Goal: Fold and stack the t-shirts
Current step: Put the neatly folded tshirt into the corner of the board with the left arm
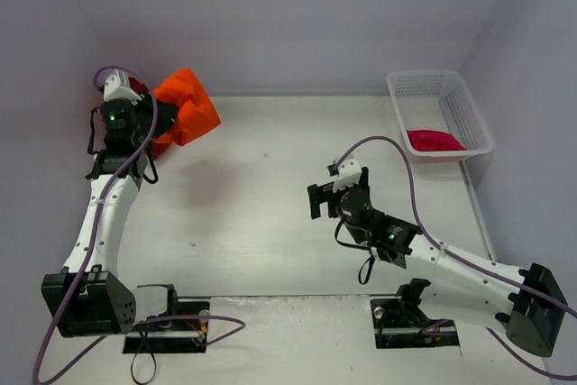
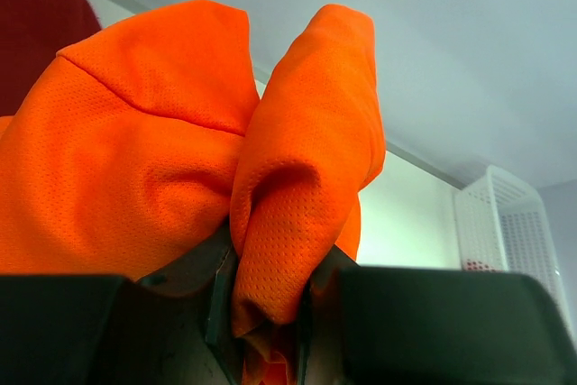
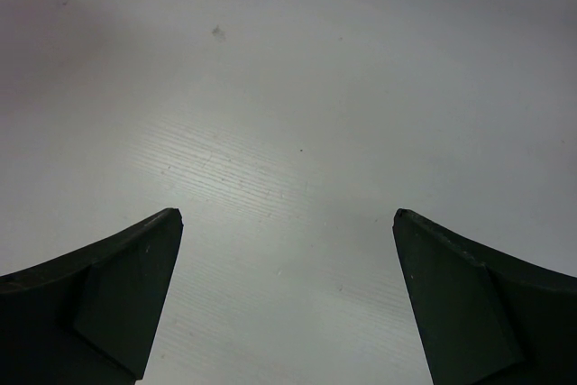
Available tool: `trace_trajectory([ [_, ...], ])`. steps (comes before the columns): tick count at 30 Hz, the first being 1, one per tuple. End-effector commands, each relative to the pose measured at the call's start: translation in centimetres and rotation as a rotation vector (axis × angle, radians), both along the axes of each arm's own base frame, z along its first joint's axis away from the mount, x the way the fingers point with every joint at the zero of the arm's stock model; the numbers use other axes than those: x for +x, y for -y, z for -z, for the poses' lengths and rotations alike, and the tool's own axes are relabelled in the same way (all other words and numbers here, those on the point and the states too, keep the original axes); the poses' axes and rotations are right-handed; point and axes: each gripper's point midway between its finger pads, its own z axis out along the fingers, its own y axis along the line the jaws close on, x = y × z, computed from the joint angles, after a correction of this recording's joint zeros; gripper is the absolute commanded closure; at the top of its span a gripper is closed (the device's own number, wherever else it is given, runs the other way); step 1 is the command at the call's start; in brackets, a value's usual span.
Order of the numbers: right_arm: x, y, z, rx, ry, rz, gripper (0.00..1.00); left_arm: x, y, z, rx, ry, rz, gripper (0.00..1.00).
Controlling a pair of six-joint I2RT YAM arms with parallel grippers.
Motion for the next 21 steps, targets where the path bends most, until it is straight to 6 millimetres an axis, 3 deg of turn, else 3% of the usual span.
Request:
trace_trajectory([
  [1,-0.2,-0.3,-1.8,0.066,0.04,0.008,0.0,0.7,-1.2,-4.8,0.053,0.141,0.001,1.0],
  [21,-1.2,-0.6,-1.8,0.071,0.042,-0.004,0.0,5.6,-7.8,-7.2,0.185,0.186,-0.034,1.0],
])
